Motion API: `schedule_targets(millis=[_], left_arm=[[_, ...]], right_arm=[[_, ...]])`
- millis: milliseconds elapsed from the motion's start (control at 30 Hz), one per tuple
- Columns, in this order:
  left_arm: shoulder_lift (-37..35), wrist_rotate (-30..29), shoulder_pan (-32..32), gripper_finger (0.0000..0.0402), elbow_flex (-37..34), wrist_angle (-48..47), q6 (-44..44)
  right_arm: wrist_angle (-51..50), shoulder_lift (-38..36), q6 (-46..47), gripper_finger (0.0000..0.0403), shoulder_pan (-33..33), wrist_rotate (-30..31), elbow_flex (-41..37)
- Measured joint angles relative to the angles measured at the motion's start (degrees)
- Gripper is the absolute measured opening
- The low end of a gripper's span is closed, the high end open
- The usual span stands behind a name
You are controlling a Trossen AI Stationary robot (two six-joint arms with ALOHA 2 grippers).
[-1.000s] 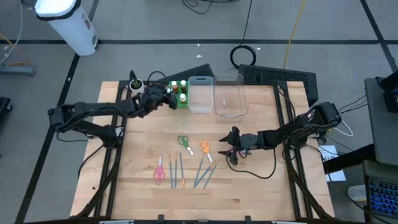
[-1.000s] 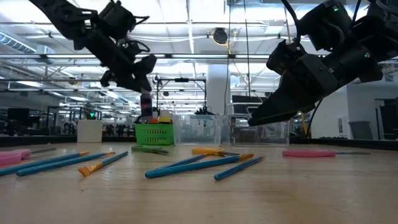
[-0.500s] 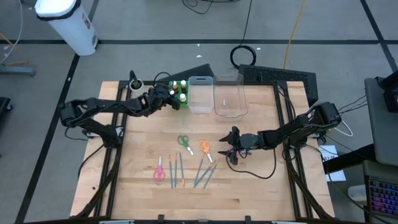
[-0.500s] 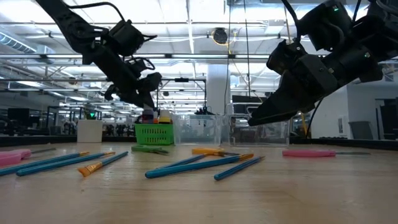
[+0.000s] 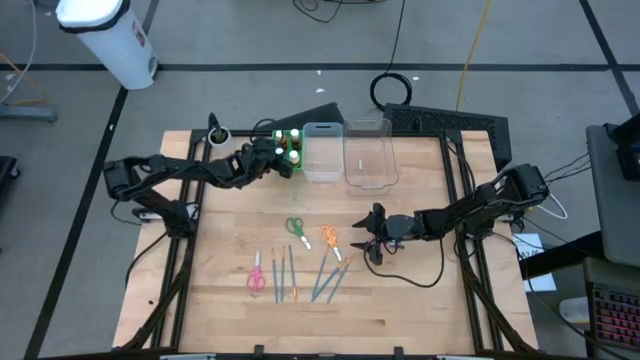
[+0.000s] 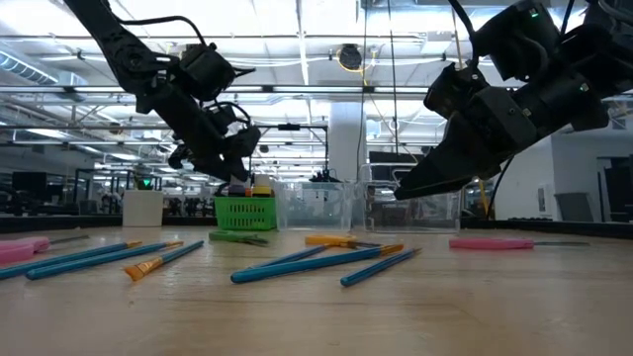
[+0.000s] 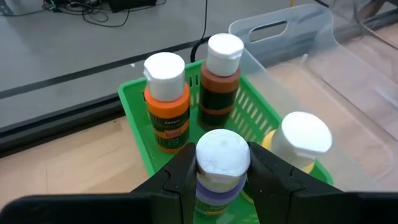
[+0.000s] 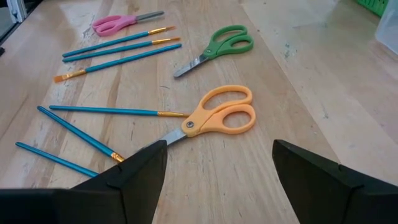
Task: Pick & Place Paint Supplies
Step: Put the purple paint bottle into the green bin, then put the top right pink scissors into the transparent bin
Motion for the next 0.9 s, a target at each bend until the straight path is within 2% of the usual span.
schedule_targets(millis=[267, 467, 567, 733, 900], left_arm=[[0.00, -0.08, 0.00, 0.0120, 0.00, -0.04, -1.30], [0.00, -0.11, 0.00, 0.0212, 0.00, -0.05, -1.54], [0.00, 0.11, -0.07, 0.0245, 0.00, -0.04, -1.58], [-0.91, 3.38, -0.03, 0.0272, 0.32, 0.03, -1.54], [-4.48, 6.11, -0.09, 0.0274, 0.57, 0.08, -1.36]], right_arm=[[-0.01, 0.00, 0.00, 0.0281, -0.02, -0.02, 0.00], [-0.01, 0.00, 0.00, 0.0281, -0.02, -0.02, 0.00], [-0.01, 0.00, 0.00, 0.0281, 0.00, -0.02, 0.00], [-0.01, 0.00, 0.00, 0.0281, 0.00, -0.02, 0.00], [-0.01, 0.00, -0.22, 0.0281, 0.00, -0.03, 0.00]])
